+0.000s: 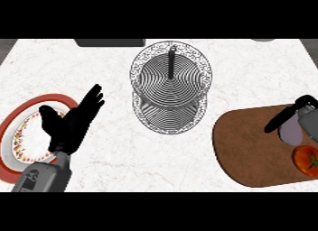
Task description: Pick the eggplant from the cutting board and place it in the tiered basket
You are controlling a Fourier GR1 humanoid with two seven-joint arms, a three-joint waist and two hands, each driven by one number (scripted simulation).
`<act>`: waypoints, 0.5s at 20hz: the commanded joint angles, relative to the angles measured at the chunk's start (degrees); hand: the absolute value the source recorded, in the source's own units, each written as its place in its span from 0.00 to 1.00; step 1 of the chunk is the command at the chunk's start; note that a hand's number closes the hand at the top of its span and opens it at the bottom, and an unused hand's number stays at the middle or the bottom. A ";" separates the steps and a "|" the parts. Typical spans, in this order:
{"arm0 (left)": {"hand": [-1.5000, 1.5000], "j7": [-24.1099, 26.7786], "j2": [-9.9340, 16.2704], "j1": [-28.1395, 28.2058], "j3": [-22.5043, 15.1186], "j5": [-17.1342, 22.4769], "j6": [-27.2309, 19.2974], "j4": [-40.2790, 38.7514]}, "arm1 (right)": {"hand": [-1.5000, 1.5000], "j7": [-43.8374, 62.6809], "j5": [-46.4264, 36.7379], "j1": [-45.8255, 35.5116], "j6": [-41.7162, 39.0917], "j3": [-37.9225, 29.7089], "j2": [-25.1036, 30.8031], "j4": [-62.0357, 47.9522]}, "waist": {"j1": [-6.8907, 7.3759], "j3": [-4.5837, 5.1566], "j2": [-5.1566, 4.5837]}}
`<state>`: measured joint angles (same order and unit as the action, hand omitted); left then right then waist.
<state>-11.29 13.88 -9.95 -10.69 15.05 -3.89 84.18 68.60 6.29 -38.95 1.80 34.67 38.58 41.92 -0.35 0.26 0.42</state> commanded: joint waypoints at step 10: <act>0.50 -1.04 -1.77 0.02 0.60 -1.41 0.56 0.76 | 1.00 0.73 -1.87 6.31 2.39 -5.04 -1.77 4.53 | 0.20 -0.24 -0.33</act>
<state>-12.15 13.00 -9.86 -10.17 13.99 -3.43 85.13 65.38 4.45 -34.75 3.54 30.98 38.72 45.57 -0.36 1.19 0.77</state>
